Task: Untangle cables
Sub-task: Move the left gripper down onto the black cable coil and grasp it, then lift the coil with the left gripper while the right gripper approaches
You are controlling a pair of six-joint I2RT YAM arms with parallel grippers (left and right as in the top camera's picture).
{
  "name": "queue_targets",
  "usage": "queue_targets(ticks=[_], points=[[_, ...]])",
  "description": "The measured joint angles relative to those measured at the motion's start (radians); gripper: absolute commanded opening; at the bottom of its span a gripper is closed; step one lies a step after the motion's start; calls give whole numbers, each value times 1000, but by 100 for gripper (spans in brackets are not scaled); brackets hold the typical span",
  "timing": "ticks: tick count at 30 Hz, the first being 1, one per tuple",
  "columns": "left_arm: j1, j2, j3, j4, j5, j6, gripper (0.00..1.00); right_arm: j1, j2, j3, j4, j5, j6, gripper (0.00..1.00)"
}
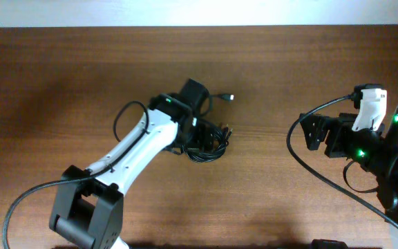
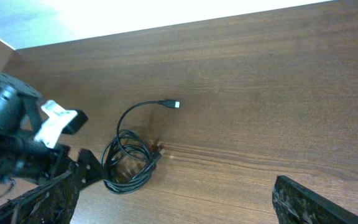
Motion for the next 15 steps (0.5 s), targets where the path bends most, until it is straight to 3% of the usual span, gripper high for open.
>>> queue_targets(ticks=[3,5,10,11,13,14,15], points=[[-32,0,-79,76,-58,-94,92,0,-18,0,-2,0,0,99],[-31,0,-124,87,-108,-147,78,0,-35,0,-8,0,0,99],[-31,0,-155,117,-141,-186,88,0,-39,0,-8,-2,0,99],[-31,0,-156,118,-142,-189,78,0,-39,0,-8,-10,0,99],[-32,0,-158,122,-145,-198,68,0,-39,0,0,-20,-5,99],[-35,2,-158,129,-149,-213,66,0,-39,0,4,-20,-7,99],[-40,18,-158,154,-150,-274,74,0,-39,0,16,-23,-7,99]])
